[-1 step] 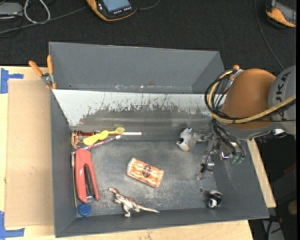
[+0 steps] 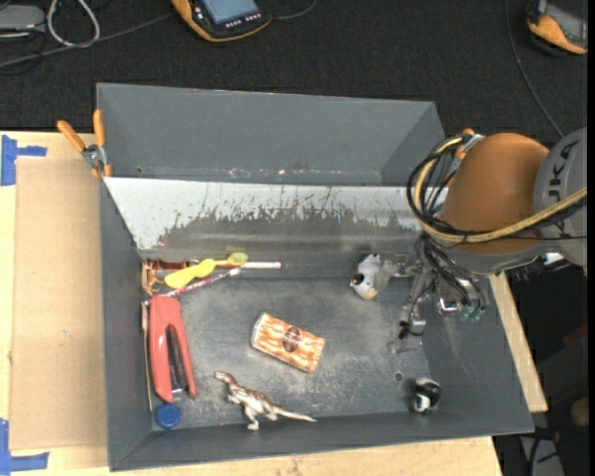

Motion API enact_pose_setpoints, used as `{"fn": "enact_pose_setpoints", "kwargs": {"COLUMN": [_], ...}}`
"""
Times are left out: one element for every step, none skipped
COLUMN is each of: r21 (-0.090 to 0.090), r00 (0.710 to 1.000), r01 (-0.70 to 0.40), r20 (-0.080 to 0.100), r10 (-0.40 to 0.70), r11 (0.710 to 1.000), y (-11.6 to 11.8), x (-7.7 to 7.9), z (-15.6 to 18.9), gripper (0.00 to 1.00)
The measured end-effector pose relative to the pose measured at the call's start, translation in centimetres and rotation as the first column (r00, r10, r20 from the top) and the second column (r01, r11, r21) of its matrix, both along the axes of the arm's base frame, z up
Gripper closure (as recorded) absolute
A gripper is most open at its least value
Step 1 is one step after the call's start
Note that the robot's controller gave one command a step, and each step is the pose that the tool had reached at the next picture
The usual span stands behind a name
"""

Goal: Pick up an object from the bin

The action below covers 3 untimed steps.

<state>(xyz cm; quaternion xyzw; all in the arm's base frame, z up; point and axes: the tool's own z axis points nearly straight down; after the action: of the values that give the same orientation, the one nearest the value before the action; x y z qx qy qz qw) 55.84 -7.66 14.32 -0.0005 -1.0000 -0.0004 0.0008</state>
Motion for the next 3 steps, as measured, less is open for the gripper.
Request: {"fn": "enact_pose_setpoints", "kwargs": {"r21": [0.001,-0.001,0.005], "r00": [0.994,0.959,0.975], "r01": [-0.107,-0.282,-0.224], "r20": [-0.002,-0.001,-0.009], "r10": [0.107,0.282,0.224], "r11": [0.994,0.959,0.975], "y": [7.6,11.6,16.3], "x": [0.3,-2.4,-1.7], "z": [-7.0,-2.8,-4.7], "gripper": [0.0,0.0,0.0]}}
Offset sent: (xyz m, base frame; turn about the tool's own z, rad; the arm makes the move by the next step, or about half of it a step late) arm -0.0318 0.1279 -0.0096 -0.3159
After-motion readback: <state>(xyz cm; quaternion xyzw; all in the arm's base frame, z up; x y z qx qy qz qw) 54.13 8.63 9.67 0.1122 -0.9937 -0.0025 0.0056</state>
